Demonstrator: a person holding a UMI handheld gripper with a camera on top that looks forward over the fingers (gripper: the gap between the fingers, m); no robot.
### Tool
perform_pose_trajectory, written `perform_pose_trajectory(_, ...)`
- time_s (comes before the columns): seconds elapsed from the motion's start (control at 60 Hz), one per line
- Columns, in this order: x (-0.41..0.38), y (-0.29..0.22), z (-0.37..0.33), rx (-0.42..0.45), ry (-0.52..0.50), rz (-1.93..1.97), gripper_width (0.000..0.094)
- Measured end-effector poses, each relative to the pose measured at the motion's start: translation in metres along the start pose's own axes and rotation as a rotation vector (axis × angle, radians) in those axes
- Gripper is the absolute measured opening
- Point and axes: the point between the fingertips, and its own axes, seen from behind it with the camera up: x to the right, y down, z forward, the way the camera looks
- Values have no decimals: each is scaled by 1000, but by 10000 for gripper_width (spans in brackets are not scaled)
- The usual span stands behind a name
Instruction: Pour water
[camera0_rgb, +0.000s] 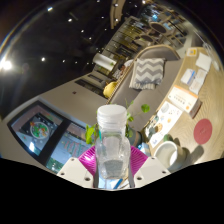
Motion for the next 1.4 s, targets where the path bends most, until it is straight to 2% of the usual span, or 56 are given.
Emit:
perform_pose_trajectory(0.217,44,-80,-24,124,246,-680,406)
perform_pose_trajectory(0.4,144,-102,-28,86,446,-937,406)
perform_pose_trajectory(0.583,224,-91,-31,20,513,-918,404)
perform_pose_trajectory(0.75,264,-67,-26,-32,515,-860,410)
perform_pose_trajectory(0.85,261,-67,-31,-9,504,-910,423)
perform_pose_trajectory(0.967,266,-65,-26,8,509,-899,472)
perform_pose_trajectory(1.05,277,-58,-32,-50,555,-885,534)
perform_pose_trajectory(1.083,282,-54,-35,-74,571,-868,624)
perform_pose_trajectory(1.133,282,-48,-39,-99,579,-826,844)
perform_pose_trajectory(1.15,282,-46,-39,-106,578,-814,871)
perform_pose_trajectory(1.183,277,-45,-45,-109,575,-798,830)
perform_pose_trajectory(1.25,266,-47,-58,-107,586,-804,867)
perform_pose_trajectory(1.4,230,-33,-105,-143,616,-818,857)
